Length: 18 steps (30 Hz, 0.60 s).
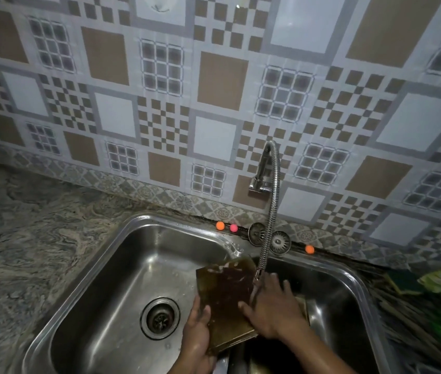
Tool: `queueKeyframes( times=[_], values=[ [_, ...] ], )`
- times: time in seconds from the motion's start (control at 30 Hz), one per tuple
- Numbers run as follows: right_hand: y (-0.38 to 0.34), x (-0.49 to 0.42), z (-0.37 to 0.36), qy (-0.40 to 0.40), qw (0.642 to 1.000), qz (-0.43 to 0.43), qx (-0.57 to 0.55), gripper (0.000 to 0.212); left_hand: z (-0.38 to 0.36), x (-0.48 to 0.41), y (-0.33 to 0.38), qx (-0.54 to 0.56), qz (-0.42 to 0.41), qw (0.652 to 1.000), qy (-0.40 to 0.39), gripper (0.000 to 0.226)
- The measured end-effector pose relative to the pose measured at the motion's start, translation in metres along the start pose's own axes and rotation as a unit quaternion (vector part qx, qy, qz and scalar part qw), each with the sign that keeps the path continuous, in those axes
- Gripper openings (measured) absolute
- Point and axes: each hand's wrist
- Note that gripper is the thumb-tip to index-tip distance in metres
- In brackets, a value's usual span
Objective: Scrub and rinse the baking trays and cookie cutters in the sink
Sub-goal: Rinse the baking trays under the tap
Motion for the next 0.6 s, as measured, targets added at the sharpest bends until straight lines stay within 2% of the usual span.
queueKeyframes(
  times=[0.07,0.1,0.13,0.23,0.27,0.3,0.33,0.4,0.47,0.5,0.6],
  values=[
    [0.008,-0.021,0.006,-0.042,0.997,-0.065,0.025,0.084,-0.009,0.004,-0.008,0.01,0.007,1.0,-0.005,0.049],
    [0.006,-0.03,0.008,-0.057,0.996,-0.061,0.036,0.081,-0.013,0.004,-0.01,0.008,0.007,1.0,-0.011,0.05],
    [0.0,-0.037,0.008,-0.061,0.997,-0.032,0.034,0.076,-0.019,0.004,-0.013,0.005,0.007,1.0,-0.014,0.05],
    [-0.018,-0.04,0.004,-0.052,0.989,0.134,-0.045,0.056,-0.026,0.008,-0.012,-0.004,-0.007,1.0,-0.018,0.049],
    [-0.018,-0.036,0.002,-0.052,0.982,0.169,-0.061,0.053,-0.025,0.009,-0.009,-0.008,-0.015,1.0,-0.021,0.049],
    [-0.014,-0.033,0.001,-0.048,0.983,0.167,-0.056,0.054,-0.021,0.008,-0.005,-0.016,-0.019,0.999,-0.022,0.049],
    [-0.004,-0.034,0.0,-0.039,0.99,0.129,-0.039,0.061,-0.018,0.007,-0.004,-0.019,-0.019,0.999,-0.02,0.049],
    [0.018,-0.043,0.0,-0.039,0.999,-0.007,-0.006,0.081,-0.015,0.01,-0.006,-0.026,-0.005,1.0,-0.017,0.048],
    [0.026,-0.056,-0.002,-0.022,0.995,-0.093,0.002,0.084,-0.019,0.013,-0.009,-0.039,0.007,0.999,-0.024,0.043],
    [0.021,-0.06,-0.004,-0.004,0.997,-0.08,0.002,0.079,-0.023,0.014,-0.009,-0.048,0.009,0.998,-0.031,0.041],
    [-0.014,-0.05,-0.013,-0.028,0.992,0.1,-0.075,0.056,-0.026,0.011,-0.011,-0.054,-0.001,0.998,-0.023,0.04]
  ],
)
Point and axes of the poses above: each hand's wrist, its own x-axis away from the middle knuckle, its own z-axis out of the back of the hand, y = z × x, and after that the axes turned 11 degrees about z, right-handed
